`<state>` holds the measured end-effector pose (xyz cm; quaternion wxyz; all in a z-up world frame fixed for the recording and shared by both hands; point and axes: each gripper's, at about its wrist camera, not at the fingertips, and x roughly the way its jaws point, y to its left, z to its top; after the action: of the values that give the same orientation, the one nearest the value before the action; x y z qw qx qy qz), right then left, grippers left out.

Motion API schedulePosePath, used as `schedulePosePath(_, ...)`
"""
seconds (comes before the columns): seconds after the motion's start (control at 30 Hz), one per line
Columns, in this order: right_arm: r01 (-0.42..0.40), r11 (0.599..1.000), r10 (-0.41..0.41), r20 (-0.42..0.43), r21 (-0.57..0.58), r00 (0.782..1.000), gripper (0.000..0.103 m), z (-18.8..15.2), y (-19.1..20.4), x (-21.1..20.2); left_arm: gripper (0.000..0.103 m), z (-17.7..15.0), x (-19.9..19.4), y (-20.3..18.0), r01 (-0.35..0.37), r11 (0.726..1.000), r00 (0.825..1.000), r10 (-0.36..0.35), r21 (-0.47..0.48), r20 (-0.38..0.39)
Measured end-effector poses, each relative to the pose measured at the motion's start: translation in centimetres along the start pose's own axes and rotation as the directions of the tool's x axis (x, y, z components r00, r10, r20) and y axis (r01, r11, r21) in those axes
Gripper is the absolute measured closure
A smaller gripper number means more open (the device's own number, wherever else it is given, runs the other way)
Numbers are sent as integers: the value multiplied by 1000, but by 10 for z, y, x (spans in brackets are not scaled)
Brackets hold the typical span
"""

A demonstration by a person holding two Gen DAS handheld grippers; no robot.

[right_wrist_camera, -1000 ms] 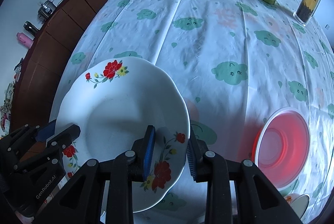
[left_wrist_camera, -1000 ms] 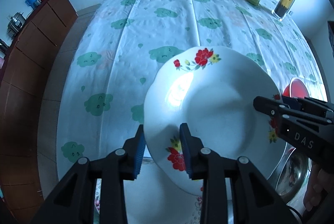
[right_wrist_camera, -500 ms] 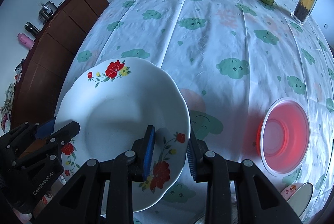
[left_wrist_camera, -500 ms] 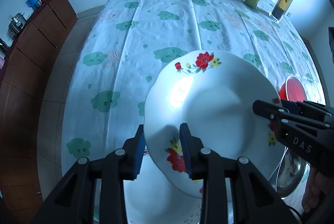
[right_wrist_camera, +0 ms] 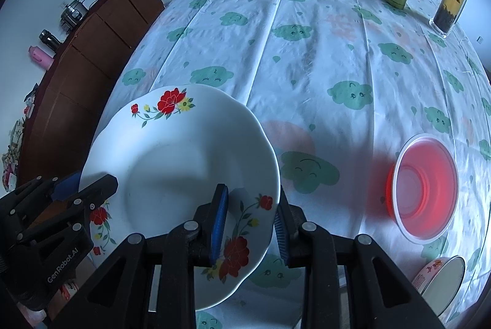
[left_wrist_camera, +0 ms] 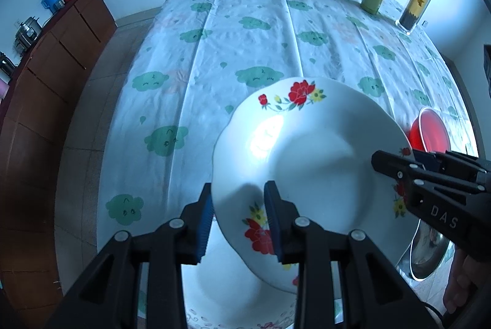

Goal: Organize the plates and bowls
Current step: 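Lift the red-flower plate with both tools and carry it toward the plate stack, then lower the red-flower plate onto the pink-floral plate stack with both tools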

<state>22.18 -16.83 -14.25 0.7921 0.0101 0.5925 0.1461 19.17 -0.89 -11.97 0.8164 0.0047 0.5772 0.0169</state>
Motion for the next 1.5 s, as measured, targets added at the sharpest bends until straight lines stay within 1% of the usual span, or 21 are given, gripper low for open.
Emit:
schedulePosePath(0.6, -13, 1000, 13, -2, -27, 1000, 72, -16, 24, -3, 72, -21, -9, 19, -3, 999, 1000, 4, -36, 8)
schedulePosePath(1.03, -19, 999, 19, 0, -45, 1000, 72, -27, 33, -7, 72, -34, -16, 25, -5, 999, 1000, 5, -50, 14)
schedulePosePath(1.5, -32, 997, 31, -13, -76, 999, 72, -41, 48, -2, 72, -53, -15, 38, -18, 997, 1000, 18, -78, 0)
